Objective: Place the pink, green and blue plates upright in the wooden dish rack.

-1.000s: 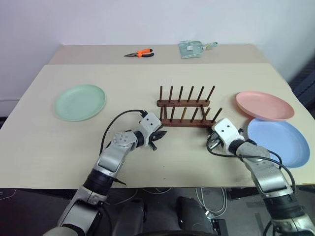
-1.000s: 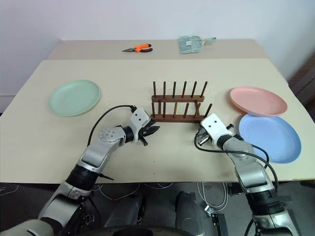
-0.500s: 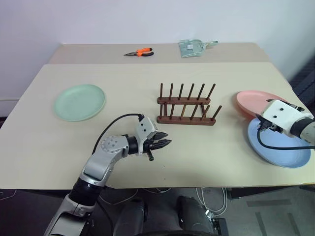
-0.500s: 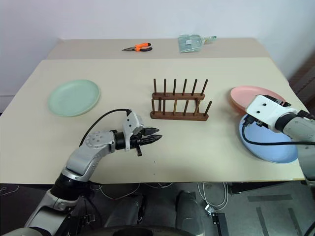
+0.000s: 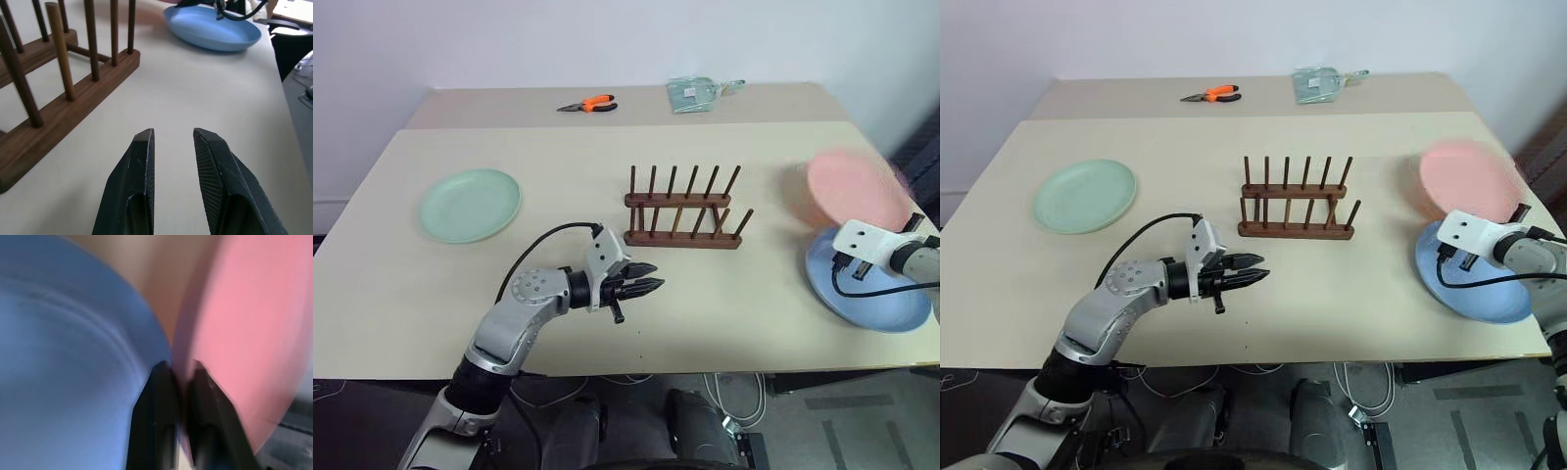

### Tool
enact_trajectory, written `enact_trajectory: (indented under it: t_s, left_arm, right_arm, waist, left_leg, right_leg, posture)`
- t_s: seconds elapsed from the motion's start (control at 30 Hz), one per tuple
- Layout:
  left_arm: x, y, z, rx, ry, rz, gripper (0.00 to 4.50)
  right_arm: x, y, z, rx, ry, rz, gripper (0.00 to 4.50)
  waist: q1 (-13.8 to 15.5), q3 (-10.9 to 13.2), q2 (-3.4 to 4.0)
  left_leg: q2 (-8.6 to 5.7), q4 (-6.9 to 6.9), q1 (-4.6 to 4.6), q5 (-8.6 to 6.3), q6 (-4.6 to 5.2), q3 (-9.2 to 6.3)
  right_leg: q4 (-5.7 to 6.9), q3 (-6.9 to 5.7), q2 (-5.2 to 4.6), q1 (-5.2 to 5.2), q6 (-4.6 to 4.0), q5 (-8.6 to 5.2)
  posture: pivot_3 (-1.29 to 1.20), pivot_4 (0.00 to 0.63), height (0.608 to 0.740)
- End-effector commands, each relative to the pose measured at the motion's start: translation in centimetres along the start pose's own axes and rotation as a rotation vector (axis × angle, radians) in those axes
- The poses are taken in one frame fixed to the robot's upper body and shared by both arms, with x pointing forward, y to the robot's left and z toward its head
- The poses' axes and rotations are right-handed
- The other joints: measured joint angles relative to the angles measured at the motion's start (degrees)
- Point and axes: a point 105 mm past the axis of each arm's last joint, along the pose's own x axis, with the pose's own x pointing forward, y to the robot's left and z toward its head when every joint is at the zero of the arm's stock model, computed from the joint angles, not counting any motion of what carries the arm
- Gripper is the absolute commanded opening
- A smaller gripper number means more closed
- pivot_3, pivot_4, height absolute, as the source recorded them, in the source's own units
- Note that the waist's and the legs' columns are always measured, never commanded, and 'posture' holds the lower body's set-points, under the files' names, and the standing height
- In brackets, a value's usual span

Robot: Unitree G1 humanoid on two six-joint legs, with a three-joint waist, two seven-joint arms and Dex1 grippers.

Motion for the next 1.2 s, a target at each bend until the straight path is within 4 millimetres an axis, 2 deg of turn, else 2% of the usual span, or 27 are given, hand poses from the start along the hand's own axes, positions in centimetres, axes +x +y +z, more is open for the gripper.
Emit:
enact_trajectory:
  t_s: [0.03, 0.07, 0.13, 0.2, 0.23, 0.27, 0.33, 0.4, 0.53, 0.67, 0.93, 1.0, 1.07, 1.1, 1.17, 1.2]
  left_arm:
    - [-0.2, -0.2, 0.9, 0.042, -0.025, 0.001, 1.23]
    - [-0.2, -0.2, 0.9, 0.044, -0.024, 0.002, 1.23]
    - [-0.5, 0.1, 0.9, 0.052, -0.021, 0.015, 1.23]
    - [-0.7, 0.5, 0.8, 0.054, -0.021, 0.032, 1.23]
    - [-0.8, 0.7, 0.8, 0.053, -0.021, 0.037, 1.23]
    - [-0.9, 0.9, 0.8, 0.052, -0.023, 0.043, 1.23]
    - [-1.1, 1.3, 0.9, 0.048, -0.030, 0.055, 1.23]
    - [-1.1, 1.6, 1.0, 0.048, -0.036, 0.061, 1.23]
    - [-1.3, 1.9, 1.3, 0.052, -0.043, 0.063, 1.23]
    - [-1.5, 1.7, 1.0, 0.052, -0.037, 0.062, 1.23]
    - [-1.7, 1.5, 1.0, 0.047, -0.039, 0.070, 1.23]
    - [-1.7, 1.5, 0.8, 0.023, -0.041, 0.067, 1.23]
    - [-2.0, 1.8, 0.9, 0.005, -0.048, 0.079, 1.78]
    - [-2.2, 2.1, 1.0, 0.001, -0.053, 0.101, 2.14]
    - [-2.6, 3.0, 1.1, -0.001, -0.062, 0.153, 3.13]
    - [-3.3, 4.8, 1.0, 0.016, -0.059, 0.263, 3.65]
  right_arm:
    - [-1.2, -2.7, 1.7, -0.033, -0.084, -0.073, 0.01]
    - [-1.4, -2.8, 1.9, -0.040, -0.093, -0.077, 0.01]
    - [-3.0, -5.2, 4.3, 0.093, -0.212, -0.146, 0.01]
    - [-5.5, -8.1, 9.1, 0.445, -0.491, -0.207, 0.01]
    - [-6.8, -8.8, 11.2, 0.620, -0.635, -0.193, 0.01]
    - [-8.4, -9.2, 13.4, 0.801, -0.795, -0.127, 0.01]
    - [-10.9, -9.0, 16.8, 1.018, -1.018, 0.024, 0.01]
    - [-12.2, -8.7, 18.2, 1.109, -1.100, 0.106, 0.01]
    - [-11.4, -6.3, 19.4, 1.215, -1.031, 0.226, 0.01]
    - [-10.5, -5.0, 19.8, 1.284, -0.981, 0.283, 0.01]
    - [-8.2, -3.7, 19.1, 1.325, -0.849, 0.284, 0.01]
    - [-8.1, -3.7, 19.0, 1.297, -0.835, 0.278, 0.77]
    - [-8.0, -4.4, 18.8, 1.211, -0.822, 0.197, 1.54]
    - [-8.1, -5.2, 18.4, 1.178, -0.826, 0.136, 2.08]
    - [-8.3, -6.6, 17.7, 1.142, -0.830, 0.046, 2.10]
    - [-8.5, -7.8, 16.8, 1.118, -0.824, -0.025, 2.10]
  waist:
    - [0.0, 0.0, 0.02]
    - [0.0, 0.0, 0.03]
    - [0.1, 0.0, 0.10]
    - [-0.2, 0.1, 0.12]
    - [-0.6, 0.1, 0.12]
    - [-0.8, 0.1, 0.15]
    - [-0.7, 0.1, 0.10]
    - [-0.4, 0.1, 0.06]
    - [0.8, 0.1, 0.04]
    - [0.6, 0.1, 0.07]
    - [0.5, 0.1, 0.07]
    - [0.5, 0.1, 0.07]
    - [0.5, 0.1, 0.09]
    - [0.5, 0.1, 0.09]
    - [0.5, 0.1, 0.08]
    - [0.5, 0.1, 0.09]
  left_leg:
    - [-0.01, 0.00, 0.00, 0.00, 0.00, 0.00]
    - [0.00, 0.00, 0.01, 0.00, 0.00, 0.00]
    - [0.00, 0.00, 0.00, 0.00, 0.00, 0.00]
    - [0.00, 0.00, 0.00, 0.00, 0.00, -0.01]
    - [0.04, -0.01, 0.00, 0.00, 0.00, -0.02]
    - [0.06, -0.02, 0.01, 0.00, 0.01, -0.08]
    - [0.09, -0.02, 0.03, -0.01, 0.01, -0.22]
    - [0.09, -0.02, 0.00, -0.01, 0.02, -0.33]
    - [0.03, 0.05, -0.10, -0.01, 0.03, -0.33]
    - [-0.01, 0.04, -0.14, -0.02, 0.03, -0.26]
    - [0.02, -0.01, -0.10, -0.02, 0.03, -0.20]
    - [0.02, -0.01, -0.09, -0.02, 0.03, -0.20]
    - [0.02, -0.02, -0.10, -0.02, 0.04, -0.20]
    - [0.02, -0.01, -0.10, -0.02, 0.04, -0.19]
    - [0.01, -0.01, -0.10, -0.02, 0.04, -0.19]
    - [0.02, -0.01, -0.10, -0.02, 0.04, -0.19]
  right_leg:
    - [0.00, 0.01, 0.00, 0.00, 0.00, 0.00]
    - [0.00, 0.00, 0.00, 0.01, 0.00, 0.00]
    - [0.00, 0.01, 0.00, 0.01, 0.01, 0.00]
    - [0.01, 0.04, 0.00, 0.00, 0.01, 0.00]
    - [0.01, 0.04, 0.03, 0.00, 0.02, 0.01]
    - [0.04, 0.03, 0.07, 0.00, 0.05, 0.03]
    - [0.07, -0.03, 0.09, 0.02, 0.05, 0.03]
    - [0.04, -0.15, 0.09, 0.05, 0.00, 0.01]
    - [-0.07, -0.15, 0.03, 0.07, -0.02, -0.01]
    - [-0.10, -0.09, 0.01, 0.02, -0.01, -0.01]
    - [-0.07, -0.09, 0.05, -0.02, 0.00, 0.00]
    - [-0.07, -0.09, 0.05, -0.02, 0.00, 0.00]
    - [-0.07, -0.10, 0.05, -0.03, 0.00, -0.01]
    - [-0.07, -0.09, 0.05, -0.03, 0.01, -0.01]
    - [-0.07, -0.10, 0.05, -0.04, 0.10, -0.06]
    - [-0.07, -0.10, 0.05, -0.04, 0.20, -0.12]
  posture:
    - [0.00, 0.150, 0.740]
    - [0.00, 0.150, 0.740]
    - [0.00, 0.150, 0.740]
    - [0.00, 0.150, 0.740]
    - [0.00, 0.150, 0.740]
    - [0.00, 0.150, 0.740]
    - [0.00, 0.150, 0.740]
    - [0.00, 0.150, 0.740]
    - [0.00, 0.150, 0.740]
    - [0.00, 0.150, 0.740]
    - [0.00, 0.150, 0.740]
    - [0.00, 0.150, 0.740]
    - [0.00, 0.150, 0.740]
    - [0.00, 0.150, 0.740]
    - [0.00, 0.150, 0.740]
    - [0.00, 0.150, 0.740]
